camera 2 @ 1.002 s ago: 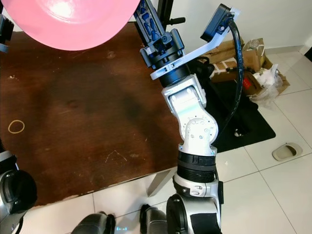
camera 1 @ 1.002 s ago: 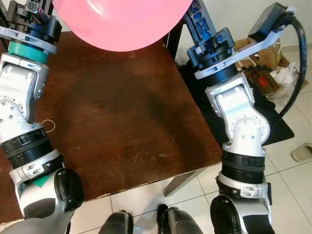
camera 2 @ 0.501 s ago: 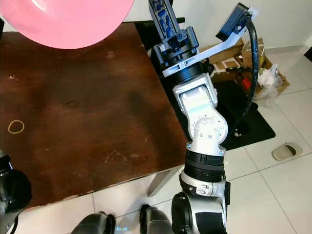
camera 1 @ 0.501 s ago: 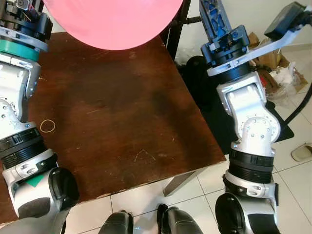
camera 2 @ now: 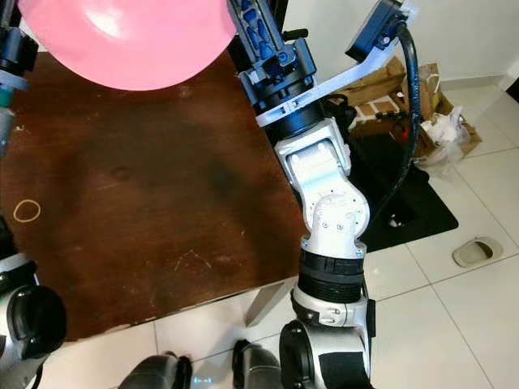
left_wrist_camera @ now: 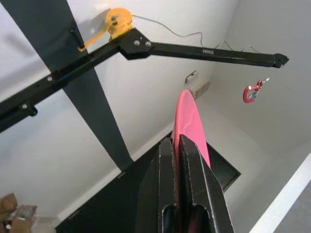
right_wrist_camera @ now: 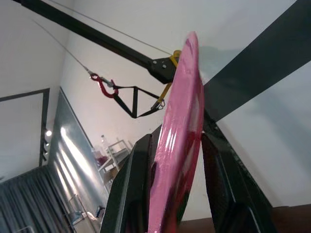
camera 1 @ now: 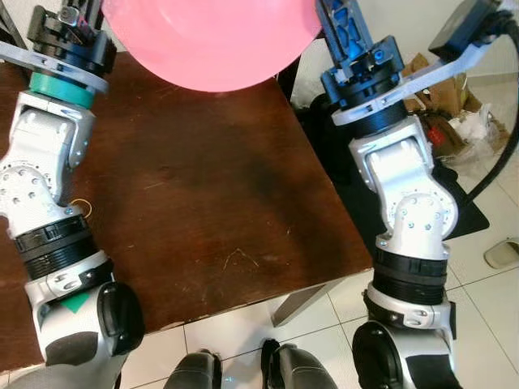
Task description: Setting the table
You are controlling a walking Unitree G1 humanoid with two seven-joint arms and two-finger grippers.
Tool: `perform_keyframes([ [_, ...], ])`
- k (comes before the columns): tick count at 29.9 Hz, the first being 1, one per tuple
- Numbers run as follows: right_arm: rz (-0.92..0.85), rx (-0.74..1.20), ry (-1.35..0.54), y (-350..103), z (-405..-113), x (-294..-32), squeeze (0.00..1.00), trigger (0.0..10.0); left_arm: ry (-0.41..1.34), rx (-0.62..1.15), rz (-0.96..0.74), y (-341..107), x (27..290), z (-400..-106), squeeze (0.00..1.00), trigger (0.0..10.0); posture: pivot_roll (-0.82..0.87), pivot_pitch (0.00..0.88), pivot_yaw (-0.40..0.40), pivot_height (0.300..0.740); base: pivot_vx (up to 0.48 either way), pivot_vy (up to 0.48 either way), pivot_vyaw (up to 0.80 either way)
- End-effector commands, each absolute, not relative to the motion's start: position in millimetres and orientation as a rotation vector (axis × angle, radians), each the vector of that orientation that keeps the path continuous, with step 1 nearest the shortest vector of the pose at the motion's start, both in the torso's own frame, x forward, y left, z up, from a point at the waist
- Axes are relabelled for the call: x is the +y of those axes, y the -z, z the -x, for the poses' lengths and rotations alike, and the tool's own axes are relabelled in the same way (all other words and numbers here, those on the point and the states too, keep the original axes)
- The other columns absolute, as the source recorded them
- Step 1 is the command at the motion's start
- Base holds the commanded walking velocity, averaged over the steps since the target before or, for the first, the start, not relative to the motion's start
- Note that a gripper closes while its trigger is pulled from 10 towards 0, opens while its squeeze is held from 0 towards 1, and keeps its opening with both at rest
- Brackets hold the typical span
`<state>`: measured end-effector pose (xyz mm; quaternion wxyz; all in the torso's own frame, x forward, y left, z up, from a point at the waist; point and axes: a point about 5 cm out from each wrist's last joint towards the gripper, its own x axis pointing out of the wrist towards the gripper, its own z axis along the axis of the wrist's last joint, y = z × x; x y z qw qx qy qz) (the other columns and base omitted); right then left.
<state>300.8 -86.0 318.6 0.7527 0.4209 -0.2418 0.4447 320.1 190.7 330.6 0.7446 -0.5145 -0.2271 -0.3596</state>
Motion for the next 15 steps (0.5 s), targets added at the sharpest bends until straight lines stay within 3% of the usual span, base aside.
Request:
perform_keyframes([
  [1, -0.905, -0.513, -0.97, -315, -300, -84, 0.0, 10.0, 0.833, -0.489, 1.143, -332, 183, -320, 0.0, 10.0, 0.07, 0.034, 0.005, 0.74, 0.0, 0.0, 0.0],
  [3, -0.904, -0.494, -0.959, -311, -302, -83, 0.0, 10.0, 0.846, -0.483, 1.155, -332, 179, -320, 0.0, 10.0, 0.07, 0.032, 0.005, 0.74, 0.0, 0.0, 0.0],
  [5, -0.905, -0.469, -0.944, -305, -304, -82, 0.0, 8.3, 0.875, -0.465, 1.168, -330, 170, -320, 0.0, 10.0, 0.07, 0.03, 0.009, 0.74, 0.0, 0.0, 0.0],
  [6, -0.905, -0.469, -0.944, -305, -304, -82, 0.0, 8.3, 0.875, -0.465, 1.168, -330, 170, -320, 0.0, 10.0, 0.07, 0.03, 0.009, 0.74, 0.0, 0.0, 0.0],
  [7, -0.904, -0.463, -0.939, -304, -305, -82, 0.0, 5.7, 0.885, -0.458, 1.177, -330, 167, -320, 0.0, 10.0, 0.07, 0.03, 0.009, 0.74, 0.0, 0.0, 0.0],
  [8, -0.903, -0.459, -0.932, -302, -306, -82, 0.0, 4.1, 0.894, -0.453, 1.181, -329, 165, -320, 0.0, 10.0, 0.06, 0.026, 0.012, 0.74, 0.0, 0.0, 0.0],
  [9, -0.903, -0.459, -0.932, -302, -306, -82, 0.0, 4.1, 0.894, -0.453, 1.181, -329, 165, -320, 0.0, 10.0, 0.06, 0.026, 0.012, 0.74, 0.0, 0.0, 0.0],
  [11, -0.898, -0.451, -0.917, -300, -307, -83, 0.0, 1.5, 0.907, -0.446, 1.19, -329, 162, -320, 0.0, 10.0, 0.06, 0.026, 0.012, 0.74, 0.0, 0.0, 0.0],
  [12, -0.898, -0.451, -0.917, -300, -307, -83, 0.0, 1.5, 0.907, -0.446, 1.19, -329, 162, -320, 0.0, 10.0, 0.06, 0.026, 0.012, 0.74, 0.0, 0.0, 0.0],
  [13, -0.897, -0.445, -0.904, -298, -309, -84, 0.0, 0.0, 0.916, -0.444, 1.194, -328, 161, -320, 0.0, 10.0, 0.06, 0.023, 0.013, 0.74, 0.0, 0.0, 0.0],
  [15, -0.897, -0.439, -0.891, -297, -310, -86, 0.0, 0.0, 0.923, -0.442, 1.192, -328, 160, -320, 0.0, 10.0, 0.07, 0.02, 0.013, 0.74, 0.0, 0.0, 0.0],
])
